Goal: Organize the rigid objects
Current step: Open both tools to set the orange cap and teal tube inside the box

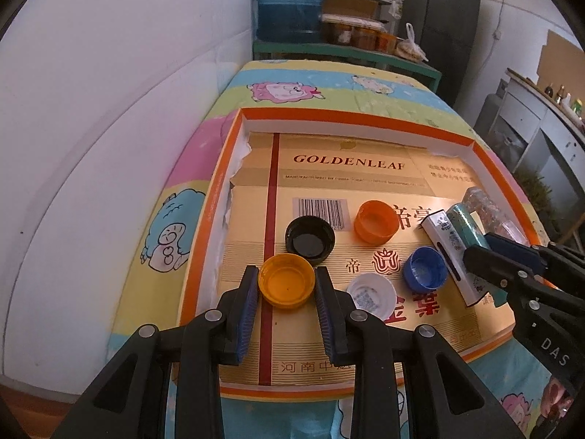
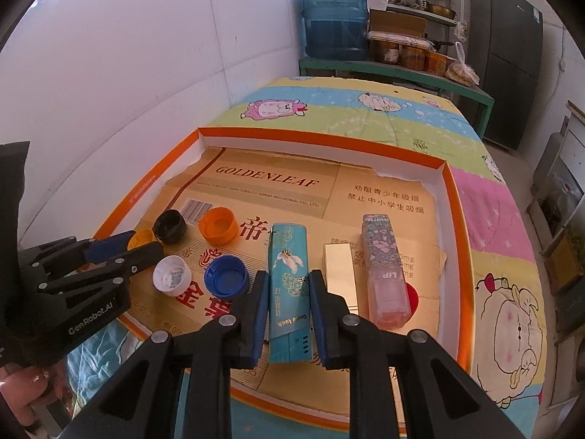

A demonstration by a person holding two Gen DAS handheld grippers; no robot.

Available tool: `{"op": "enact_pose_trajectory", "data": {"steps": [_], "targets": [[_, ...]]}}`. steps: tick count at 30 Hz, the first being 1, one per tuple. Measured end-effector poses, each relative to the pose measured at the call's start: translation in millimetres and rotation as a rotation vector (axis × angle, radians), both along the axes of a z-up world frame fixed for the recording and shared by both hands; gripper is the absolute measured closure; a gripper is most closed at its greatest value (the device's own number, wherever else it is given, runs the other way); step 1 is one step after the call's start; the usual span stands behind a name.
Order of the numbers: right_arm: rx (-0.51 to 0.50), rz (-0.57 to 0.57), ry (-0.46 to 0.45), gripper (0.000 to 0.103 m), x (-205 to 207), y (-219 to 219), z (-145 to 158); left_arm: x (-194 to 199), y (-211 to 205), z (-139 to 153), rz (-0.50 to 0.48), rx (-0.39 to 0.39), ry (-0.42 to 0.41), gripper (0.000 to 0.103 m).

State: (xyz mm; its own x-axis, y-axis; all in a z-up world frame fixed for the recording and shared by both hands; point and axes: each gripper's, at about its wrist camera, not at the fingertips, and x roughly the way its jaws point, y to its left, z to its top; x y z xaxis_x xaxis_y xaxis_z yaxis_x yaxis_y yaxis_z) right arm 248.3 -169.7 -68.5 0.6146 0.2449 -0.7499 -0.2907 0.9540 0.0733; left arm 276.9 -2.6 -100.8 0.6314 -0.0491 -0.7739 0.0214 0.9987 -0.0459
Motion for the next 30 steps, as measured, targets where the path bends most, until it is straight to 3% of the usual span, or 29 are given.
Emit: {"op": "enact_pose_trajectory", "data": {"steps": [12, 22, 30], "targets": [[-0.009, 0.006, -0.001, 0.081, 2, 2, -5, -5, 9, 5, -0.003, -0.081, -0.009, 0.066], [-0.029, 0.021, -0.004, 0.08, 2, 6, -6, -11, 8, 16, 0.01, -0.054, -0.044, 0.066], [-0.024, 0.011, -0.003, 0.074, 2, 6, -6, -15, 10, 21, 0.009, -0.058, -0.056, 0.066]]}}
